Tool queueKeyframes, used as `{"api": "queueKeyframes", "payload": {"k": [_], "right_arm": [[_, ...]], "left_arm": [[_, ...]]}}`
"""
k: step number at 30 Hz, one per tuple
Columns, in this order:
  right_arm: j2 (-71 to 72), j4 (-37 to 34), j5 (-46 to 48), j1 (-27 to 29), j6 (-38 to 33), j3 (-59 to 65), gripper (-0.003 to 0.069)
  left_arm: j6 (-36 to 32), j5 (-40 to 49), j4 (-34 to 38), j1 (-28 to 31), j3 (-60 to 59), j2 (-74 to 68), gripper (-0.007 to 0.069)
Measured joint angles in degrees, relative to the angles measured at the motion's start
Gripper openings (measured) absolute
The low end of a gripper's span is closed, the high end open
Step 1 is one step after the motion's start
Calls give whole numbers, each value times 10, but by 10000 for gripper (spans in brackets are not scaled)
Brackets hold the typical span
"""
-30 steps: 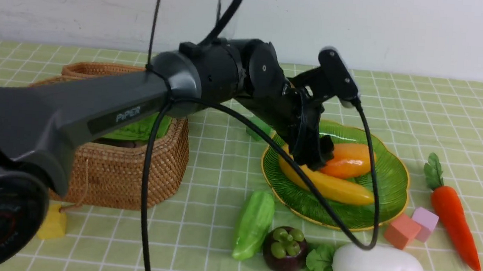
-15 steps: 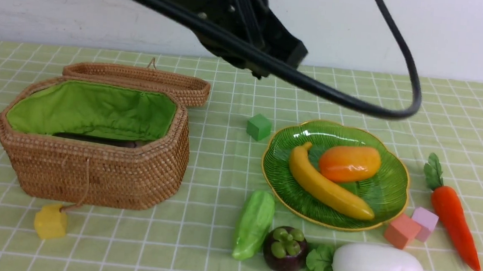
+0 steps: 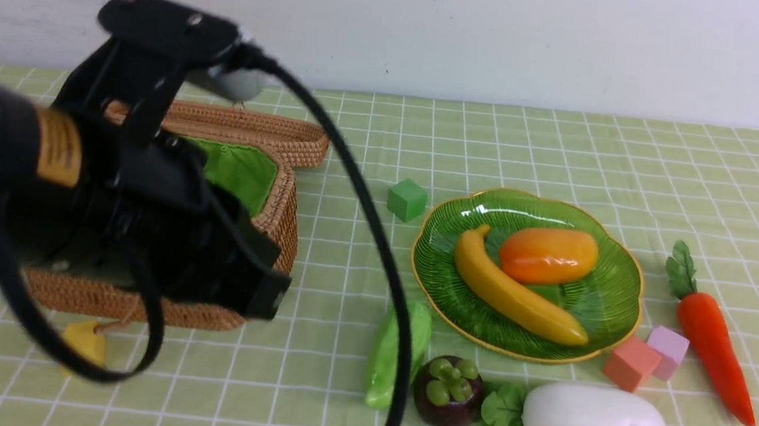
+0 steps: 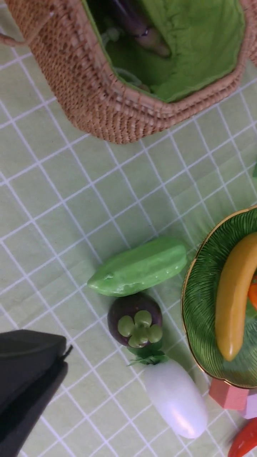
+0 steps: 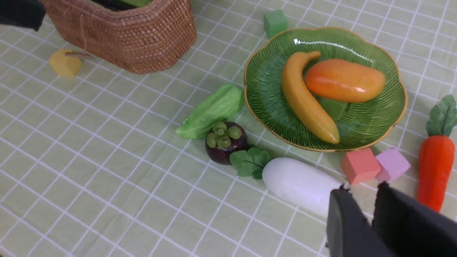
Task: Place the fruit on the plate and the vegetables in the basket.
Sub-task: Take a chayote with your left arm and place it on the basket on the left.
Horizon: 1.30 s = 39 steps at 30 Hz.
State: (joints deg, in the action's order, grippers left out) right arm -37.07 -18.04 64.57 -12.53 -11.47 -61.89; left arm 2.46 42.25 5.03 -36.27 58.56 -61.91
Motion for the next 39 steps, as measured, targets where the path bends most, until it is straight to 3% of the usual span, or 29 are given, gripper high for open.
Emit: {"api": "queueKeyframes", "payload": {"k": [39], "right_arm": [[0,-26,0,0,0,0,140]], "left_arm": [[0,-12,-9,0,-31,12,-13]]}}
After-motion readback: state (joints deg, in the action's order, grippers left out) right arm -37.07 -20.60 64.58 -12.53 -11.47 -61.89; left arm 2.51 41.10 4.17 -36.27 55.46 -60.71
